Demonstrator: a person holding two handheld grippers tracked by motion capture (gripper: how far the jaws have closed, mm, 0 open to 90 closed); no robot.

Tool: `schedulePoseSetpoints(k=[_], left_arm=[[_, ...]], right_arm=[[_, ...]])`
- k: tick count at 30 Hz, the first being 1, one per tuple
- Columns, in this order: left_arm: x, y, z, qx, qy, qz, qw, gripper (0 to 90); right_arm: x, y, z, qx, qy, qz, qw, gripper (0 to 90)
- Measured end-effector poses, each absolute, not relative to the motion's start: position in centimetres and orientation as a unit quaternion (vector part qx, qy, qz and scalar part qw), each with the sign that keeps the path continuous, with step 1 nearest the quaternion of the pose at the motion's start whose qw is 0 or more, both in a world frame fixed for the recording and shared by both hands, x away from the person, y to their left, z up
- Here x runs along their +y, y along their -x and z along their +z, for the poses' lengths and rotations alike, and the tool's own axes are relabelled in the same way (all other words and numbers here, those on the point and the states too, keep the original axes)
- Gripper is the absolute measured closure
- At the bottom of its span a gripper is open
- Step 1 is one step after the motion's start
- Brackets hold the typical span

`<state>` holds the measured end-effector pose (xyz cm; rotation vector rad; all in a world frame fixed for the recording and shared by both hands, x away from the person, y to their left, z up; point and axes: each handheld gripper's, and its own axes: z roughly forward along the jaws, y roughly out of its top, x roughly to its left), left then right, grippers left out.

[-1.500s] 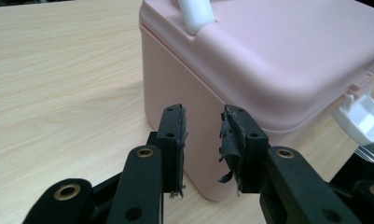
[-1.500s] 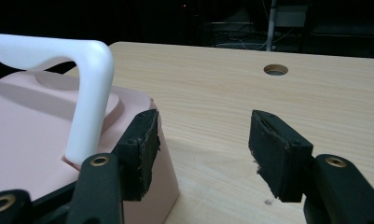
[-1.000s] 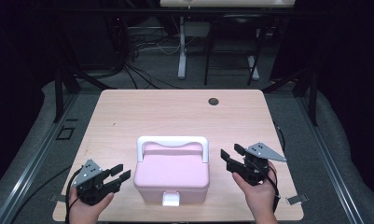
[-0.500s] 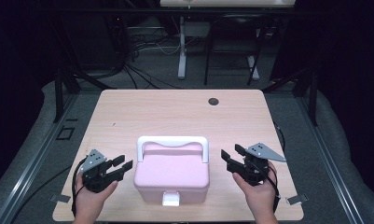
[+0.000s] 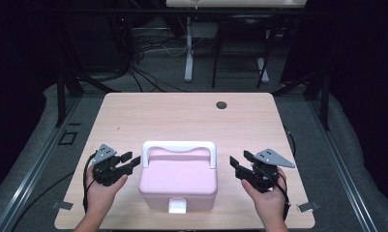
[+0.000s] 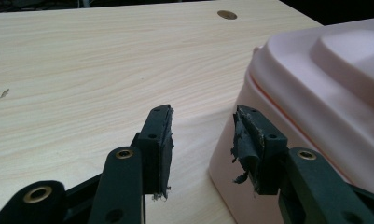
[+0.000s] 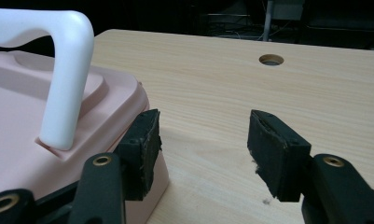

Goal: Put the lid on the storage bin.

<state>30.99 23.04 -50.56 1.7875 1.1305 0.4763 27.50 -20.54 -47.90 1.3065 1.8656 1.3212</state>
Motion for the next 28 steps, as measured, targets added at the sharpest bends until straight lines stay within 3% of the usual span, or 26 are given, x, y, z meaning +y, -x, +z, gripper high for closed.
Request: schedulePoseSetpoints(k=[28], left_arm=[[24.7,-30.9,-52.7,0.471,-0.73,0.194,0.456,50.3]], right_arm=[[-20.7,-28.1,-49.9,0.701,-0.481,0.459,0.26,44.3]])
